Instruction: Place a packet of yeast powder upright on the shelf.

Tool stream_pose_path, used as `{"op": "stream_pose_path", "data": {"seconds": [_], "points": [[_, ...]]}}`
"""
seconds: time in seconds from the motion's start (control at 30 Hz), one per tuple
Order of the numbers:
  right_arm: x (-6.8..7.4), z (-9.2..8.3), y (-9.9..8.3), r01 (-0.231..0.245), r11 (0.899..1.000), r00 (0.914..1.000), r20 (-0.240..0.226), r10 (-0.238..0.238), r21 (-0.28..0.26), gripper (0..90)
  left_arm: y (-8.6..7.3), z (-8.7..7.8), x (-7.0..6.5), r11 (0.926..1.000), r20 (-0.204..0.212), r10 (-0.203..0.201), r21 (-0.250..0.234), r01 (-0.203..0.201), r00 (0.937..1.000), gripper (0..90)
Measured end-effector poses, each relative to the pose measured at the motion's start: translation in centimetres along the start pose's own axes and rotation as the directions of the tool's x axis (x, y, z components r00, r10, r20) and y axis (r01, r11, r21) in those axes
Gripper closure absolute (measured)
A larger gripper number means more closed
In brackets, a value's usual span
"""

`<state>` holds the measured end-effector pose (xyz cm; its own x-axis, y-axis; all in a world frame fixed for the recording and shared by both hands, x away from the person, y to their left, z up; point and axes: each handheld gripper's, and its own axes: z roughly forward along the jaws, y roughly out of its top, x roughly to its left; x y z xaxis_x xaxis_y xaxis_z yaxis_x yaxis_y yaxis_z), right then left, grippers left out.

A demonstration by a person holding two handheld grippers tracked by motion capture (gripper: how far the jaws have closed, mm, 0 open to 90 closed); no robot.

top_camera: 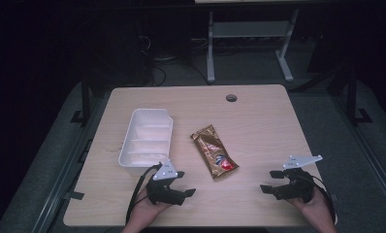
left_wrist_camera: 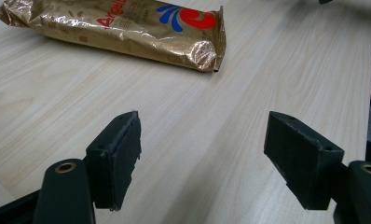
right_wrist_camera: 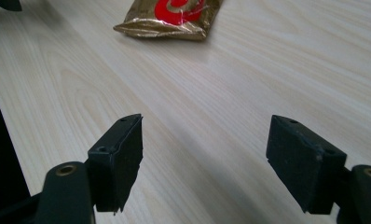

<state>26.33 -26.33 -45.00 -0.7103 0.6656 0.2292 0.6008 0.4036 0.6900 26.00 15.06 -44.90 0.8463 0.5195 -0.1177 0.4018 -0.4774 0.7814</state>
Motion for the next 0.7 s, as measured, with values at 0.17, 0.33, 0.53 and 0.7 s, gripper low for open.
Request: {"op": "stream_pose_path", "data": {"seconds": [0.17,0.33,0.53,0.7], "points": [[0.1,0.3,0.8,0.010,1.000,1.0000,-0.002,-0.010,-0.012,25.9,0.1,0.1,0.0,1.0000,-0.002,-0.001,-0.001,0.001,1.0000,26.6],[0.1,1.2,2.4,0.026,0.999,0.9996,-0.004,-0.027,-0.018,27.0,0.1,0.1,0.1,1.0000,-0.004,-0.009,-0.003,0.009,1.0000,26.6],[0.3,2.2,4.4,0.030,0.999,0.9995,-0.010,-0.030,-0.035,31.7,0.2,0.2,0.2,0.9999,-0.001,-0.011,-0.005,0.011,0.9999,26.6],[0.3,3.3,5.9,0.039,0.999,0.9992,-0.004,-0.040,-0.030,36.4,0.3,0.3,0.2,0.9999,-0.004,-0.016,-0.004,0.016,0.9999,26.5]]}}
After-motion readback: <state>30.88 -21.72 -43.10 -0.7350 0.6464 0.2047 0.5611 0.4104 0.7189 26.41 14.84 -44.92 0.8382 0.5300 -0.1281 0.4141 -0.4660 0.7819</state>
